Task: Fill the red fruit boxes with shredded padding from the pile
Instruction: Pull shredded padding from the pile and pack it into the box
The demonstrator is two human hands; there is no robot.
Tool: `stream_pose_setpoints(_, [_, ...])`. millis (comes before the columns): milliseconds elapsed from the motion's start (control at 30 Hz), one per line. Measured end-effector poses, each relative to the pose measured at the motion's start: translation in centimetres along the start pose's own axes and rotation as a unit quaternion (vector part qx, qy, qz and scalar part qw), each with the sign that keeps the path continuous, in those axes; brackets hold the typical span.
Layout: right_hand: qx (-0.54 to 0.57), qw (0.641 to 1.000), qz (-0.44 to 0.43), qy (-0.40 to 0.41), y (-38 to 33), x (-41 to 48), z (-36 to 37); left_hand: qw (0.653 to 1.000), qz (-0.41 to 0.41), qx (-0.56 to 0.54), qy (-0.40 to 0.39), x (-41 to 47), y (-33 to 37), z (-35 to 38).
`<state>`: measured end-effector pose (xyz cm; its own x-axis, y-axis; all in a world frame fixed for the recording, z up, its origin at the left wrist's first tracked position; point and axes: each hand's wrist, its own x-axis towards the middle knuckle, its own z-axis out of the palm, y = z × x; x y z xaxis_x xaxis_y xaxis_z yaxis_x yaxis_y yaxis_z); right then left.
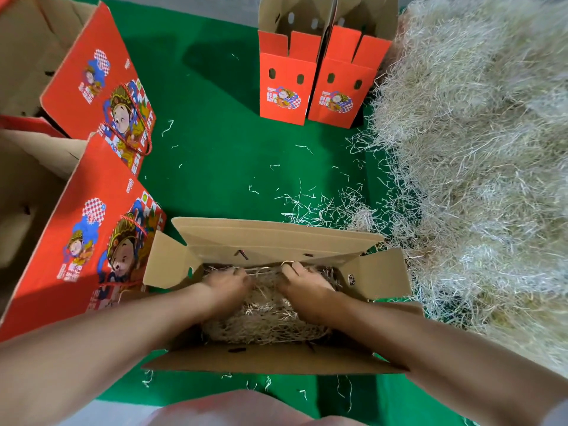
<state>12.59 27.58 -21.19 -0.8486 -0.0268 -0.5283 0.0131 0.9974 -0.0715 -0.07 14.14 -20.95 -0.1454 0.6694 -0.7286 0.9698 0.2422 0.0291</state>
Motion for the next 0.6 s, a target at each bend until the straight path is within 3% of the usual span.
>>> stream_pose_setpoints(100, [-0.041, 0.982, 0.051, -0.176, 1.2, 0.0, 0.4, 0.98, -0.024, 0.127, -0.15, 0.7, -1.1, 0.8])
stream_pose_setpoints(167, [0.005, 0.979, 0.061, -0.194, 1.7, -0.5, 0.2, 0.98, -0.035, 0.107, -0.167, 1.0, -1.9, 0.8])
stream_pose_setpoints(200, [0.029, 0.984, 0.061, -0.165, 1.6, -0.7, -0.3, 0.987, -0.027, 0.081, -0.135, 0.9, -2.1, 0.4])
stream_pose_setpoints(267, [0.046, 0.993, 0.072, -0.081, 1.4, -1.0, -1.3, 0.999, 0.001, 0.049, 0.001, 0.6, -1.9, -0.8])
stream_pose_setpoints(300, [0.035, 0.995, 0.073, -0.066, 1.4, -1.2, -1.6, 0.998, 0.012, 0.025, 0.051, 0.5, -1.7, -1.1])
stream_pose_setpoints(333, [0.019, 0.993, 0.07, -0.09, 1.3, -1.6, -1.9, 0.998, 0.014, -0.014, 0.053, 0.2, -1.5, -1.1])
stream_pose_setpoints(367, [0.009, 0.987, 0.074, -0.141, 1.4, -2.1, -1.7, 0.999, 0.013, -0.041, 0.008, -0.3, -1.4, -0.9])
stream_pose_setpoints(433, [0.043, 0.968, 0.098, -0.225, 1.2, -3.2, -0.9, 0.984, -0.013, -0.04, -0.172, -1.4, -0.8, -0.1])
stream_pose_setpoints(500, [0.108, 0.96, 0.122, -0.226, 0.8, -3.9, -1.2, 0.96, -0.04, -0.009, -0.277, -2.3, -0.5, 0.4])
stream_pose_setpoints(567, [0.13, 0.972, 0.095, -0.171, 0.1, -4.4, -3.0, 0.968, -0.023, -0.032, -0.25, -2.8, -0.5, -0.1])
stream_pose_setpoints(600, [0.106, 0.986, 0.068, -0.107, -0.1, -4.6, -4.2, 0.976, -0.006, -0.056, -0.209, -3.0, -0.5, -0.7])
